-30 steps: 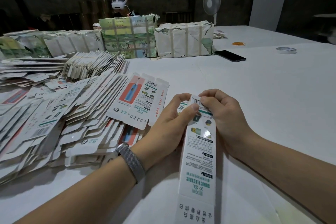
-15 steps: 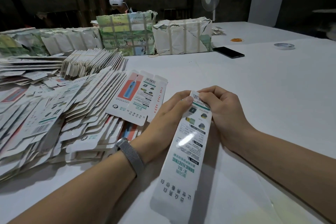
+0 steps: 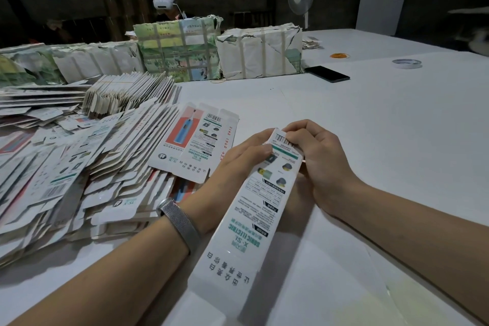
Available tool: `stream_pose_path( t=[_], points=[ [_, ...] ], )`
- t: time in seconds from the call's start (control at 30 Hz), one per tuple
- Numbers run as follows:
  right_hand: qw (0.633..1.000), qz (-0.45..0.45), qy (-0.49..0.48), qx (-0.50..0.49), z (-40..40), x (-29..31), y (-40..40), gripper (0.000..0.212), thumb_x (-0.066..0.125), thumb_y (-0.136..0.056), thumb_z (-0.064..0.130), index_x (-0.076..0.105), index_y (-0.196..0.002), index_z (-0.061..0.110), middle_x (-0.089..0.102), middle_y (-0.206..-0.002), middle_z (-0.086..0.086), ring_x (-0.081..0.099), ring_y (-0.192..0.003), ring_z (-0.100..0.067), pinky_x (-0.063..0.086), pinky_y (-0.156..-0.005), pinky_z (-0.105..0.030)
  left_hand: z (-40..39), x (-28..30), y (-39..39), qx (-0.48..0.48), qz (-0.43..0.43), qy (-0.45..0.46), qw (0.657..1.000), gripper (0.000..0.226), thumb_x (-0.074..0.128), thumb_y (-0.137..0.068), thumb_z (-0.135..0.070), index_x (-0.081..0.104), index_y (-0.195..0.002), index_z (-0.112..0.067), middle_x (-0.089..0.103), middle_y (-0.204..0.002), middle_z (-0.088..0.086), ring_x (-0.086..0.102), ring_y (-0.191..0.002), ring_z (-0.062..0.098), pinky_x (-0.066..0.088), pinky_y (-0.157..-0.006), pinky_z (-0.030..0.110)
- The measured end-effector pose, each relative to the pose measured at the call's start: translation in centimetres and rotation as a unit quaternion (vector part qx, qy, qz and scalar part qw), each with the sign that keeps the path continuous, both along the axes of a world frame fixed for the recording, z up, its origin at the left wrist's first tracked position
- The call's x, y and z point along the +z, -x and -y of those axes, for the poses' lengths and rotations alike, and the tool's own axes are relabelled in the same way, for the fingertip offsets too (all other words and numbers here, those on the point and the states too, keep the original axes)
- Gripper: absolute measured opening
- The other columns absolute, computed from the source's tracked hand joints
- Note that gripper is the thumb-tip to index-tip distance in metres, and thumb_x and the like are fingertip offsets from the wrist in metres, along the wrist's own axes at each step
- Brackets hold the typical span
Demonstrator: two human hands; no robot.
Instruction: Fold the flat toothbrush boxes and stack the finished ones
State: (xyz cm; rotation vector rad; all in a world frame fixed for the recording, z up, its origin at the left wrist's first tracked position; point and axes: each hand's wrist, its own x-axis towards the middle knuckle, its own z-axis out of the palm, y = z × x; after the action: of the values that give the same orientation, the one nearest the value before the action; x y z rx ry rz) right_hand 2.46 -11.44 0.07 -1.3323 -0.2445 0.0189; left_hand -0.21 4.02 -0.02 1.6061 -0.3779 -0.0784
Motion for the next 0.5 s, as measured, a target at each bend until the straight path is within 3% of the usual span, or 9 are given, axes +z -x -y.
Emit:
stream_pose_path(
  t=[0.13, 0.23, 0.37, 0.43, 0.5],
  points=[
    [1.0, -0.004, -0.005, -0.005, 0.0, -0.1, -0.1, 0.04, 0.055, -0.093, 0.005, 0.068, -0.062, 0.028, 0.069, -0.069, -0.005, 0.066, -0.063, -0.021, 0.054, -0.063, -0.033, 0.0, 0.0, -0.2, 0.014, -0.006, -0.009, 1.0, 0.03, 0.046, -0.097, -0.016, 0.064, -0.118, -0.028, 0.078, -0.096, -0.004, 0.073, -0.088, 0.008, 0.054, -0.073, 0.019],
    [1.0, -0.007, -0.007, -0.012, 0.0, -0.1, -0.1, 0.042, 0.054, -0.093, 0.006, 0.068, -0.061, 0.028, 0.069, -0.068, -0.005, 0.066, -0.063, -0.02, 0.054, -0.065, -0.035, 0.3, 0.2, -0.5, 0.014, -0.019, -0.043, 0.999, 0.036, 0.056, -0.089, -0.016, 0.059, -0.125, -0.014, 0.074, -0.097, 0.005, 0.07, -0.085, 0.017, 0.051, -0.075, 0.028],
    [1.0, -0.005, -0.006, -0.023, -0.1, -0.1, -0.1, 0.04, 0.054, -0.092, 0.007, 0.068, -0.061, 0.027, 0.069, -0.067, -0.006, 0.066, -0.061, -0.02, 0.052, -0.067, -0.037, -0.2, -0.3, 0.3, 0.024, -0.009, -0.015, 1.0, 0.035, 0.052, -0.089, -0.034, 0.058, -0.122, -0.043, 0.076, -0.108, -0.006, 0.072, -0.101, 0.013, 0.053, -0.082, 0.025],
    [1.0, -0.005, -0.014, -0.023, -0.1, -0.2, -0.2, 0.038, 0.055, -0.091, 0.007, 0.068, -0.061, 0.026, 0.069, -0.067, -0.005, 0.066, -0.061, -0.02, 0.053, -0.065, -0.036, -0.3, -0.3, 0.7, 0.009, -0.008, -0.005, 1.0, 0.045, 0.058, -0.084, -0.042, 0.055, -0.129, -0.045, 0.075, -0.115, -0.003, 0.073, -0.103, 0.017, 0.055, -0.081, 0.027],
    [1.0, -0.005, -0.022, -0.022, 0.0, -0.3, -0.3, 0.034, 0.057, -0.089, 0.007, 0.068, -0.062, 0.025, 0.068, -0.067, -0.006, 0.066, -0.062, -0.021, 0.054, -0.064, -0.035, -0.3, -0.2, 1.0, -0.013, -0.017, 0.015, 1.0, 0.049, 0.06, -0.089, -0.036, 0.05, -0.137, -0.04, 0.074, -0.119, 0.002, 0.073, -0.104, 0.022, 0.057, -0.08, 0.027]
  ],
)
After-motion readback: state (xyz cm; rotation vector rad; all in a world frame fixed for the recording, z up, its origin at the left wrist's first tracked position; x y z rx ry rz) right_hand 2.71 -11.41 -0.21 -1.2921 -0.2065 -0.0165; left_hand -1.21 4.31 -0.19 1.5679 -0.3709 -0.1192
